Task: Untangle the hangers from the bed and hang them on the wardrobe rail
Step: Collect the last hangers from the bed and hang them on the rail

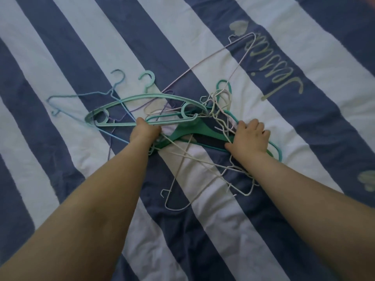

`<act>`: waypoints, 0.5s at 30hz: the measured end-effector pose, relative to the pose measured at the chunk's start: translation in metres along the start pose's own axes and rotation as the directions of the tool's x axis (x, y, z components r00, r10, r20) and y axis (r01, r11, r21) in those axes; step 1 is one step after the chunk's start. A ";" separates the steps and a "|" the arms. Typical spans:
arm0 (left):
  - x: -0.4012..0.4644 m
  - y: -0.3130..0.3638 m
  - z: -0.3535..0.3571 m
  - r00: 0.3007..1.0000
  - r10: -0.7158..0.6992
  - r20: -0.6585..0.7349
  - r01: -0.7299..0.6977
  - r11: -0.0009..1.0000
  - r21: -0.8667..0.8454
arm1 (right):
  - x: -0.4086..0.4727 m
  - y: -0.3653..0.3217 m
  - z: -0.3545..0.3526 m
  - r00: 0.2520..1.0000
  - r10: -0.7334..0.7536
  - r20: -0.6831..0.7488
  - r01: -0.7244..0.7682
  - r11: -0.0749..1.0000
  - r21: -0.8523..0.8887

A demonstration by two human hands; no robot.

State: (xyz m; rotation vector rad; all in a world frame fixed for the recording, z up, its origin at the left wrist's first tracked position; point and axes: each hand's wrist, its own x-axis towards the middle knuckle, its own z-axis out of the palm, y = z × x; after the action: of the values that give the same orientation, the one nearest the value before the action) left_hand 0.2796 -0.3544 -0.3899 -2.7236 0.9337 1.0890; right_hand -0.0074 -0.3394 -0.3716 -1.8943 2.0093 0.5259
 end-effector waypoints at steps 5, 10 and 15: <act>-0.045 -0.009 0.027 1.000 -0.015 0.017 0.017 0.991 -0.135 | -0.026 0.029 0.019 0.995 0.020 0.102 -0.032 0.992 0.120; -0.110 -0.034 0.054 0.992 0.073 -0.105 -0.096 0.967 -0.236 | -0.064 0.075 0.036 0.980 0.027 0.197 -0.090 0.943 0.320; -0.172 -0.038 0.059 0.967 0.156 -0.200 -0.218 0.914 -0.342 | -0.127 0.110 0.050 0.995 0.086 0.046 -0.097 0.891 0.443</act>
State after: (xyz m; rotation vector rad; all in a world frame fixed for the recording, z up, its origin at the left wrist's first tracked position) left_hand 0.1674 -0.2185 -0.3292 -3.1204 1.1424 1.1810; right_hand -0.1101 -0.1993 -0.3502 -1.5129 1.9974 0.0914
